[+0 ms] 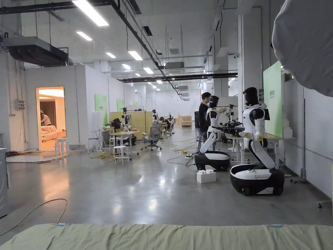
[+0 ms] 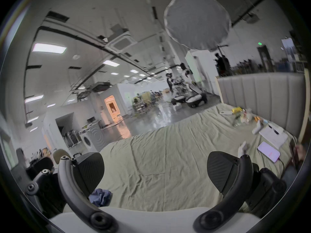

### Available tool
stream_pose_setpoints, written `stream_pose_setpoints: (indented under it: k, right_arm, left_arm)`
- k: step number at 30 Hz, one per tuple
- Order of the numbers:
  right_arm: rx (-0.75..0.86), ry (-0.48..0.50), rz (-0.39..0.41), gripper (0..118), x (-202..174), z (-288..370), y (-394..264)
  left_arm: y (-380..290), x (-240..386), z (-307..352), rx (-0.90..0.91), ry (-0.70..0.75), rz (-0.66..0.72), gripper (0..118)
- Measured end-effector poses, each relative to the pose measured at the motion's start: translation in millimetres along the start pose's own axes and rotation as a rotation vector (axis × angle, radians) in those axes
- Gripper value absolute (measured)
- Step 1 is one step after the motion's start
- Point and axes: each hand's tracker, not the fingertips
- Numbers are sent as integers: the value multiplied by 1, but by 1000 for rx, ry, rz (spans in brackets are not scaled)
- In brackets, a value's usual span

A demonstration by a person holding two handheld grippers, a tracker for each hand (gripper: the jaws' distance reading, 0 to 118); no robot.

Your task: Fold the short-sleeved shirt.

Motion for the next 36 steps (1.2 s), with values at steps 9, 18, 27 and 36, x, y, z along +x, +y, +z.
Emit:
stream_pose_setpoints:
  k: [9,18,27,36]
  right_arm:
    - [-61,-67,60,118,-21,2,4]
    - [-68,-35,19,118,-23,3,10]
    - [-55,-94,71,118,-22,0,9]
    - [-51,-99,64,118,-19,-8,9]
  left_arm:
    - [6,0,1,4,-25,16,118]
    - [8,3,2,4,-38,16,118]
    - [8,7,1,1,-56,15,118]
    - [3,9,-3,-19,-60,20,118]
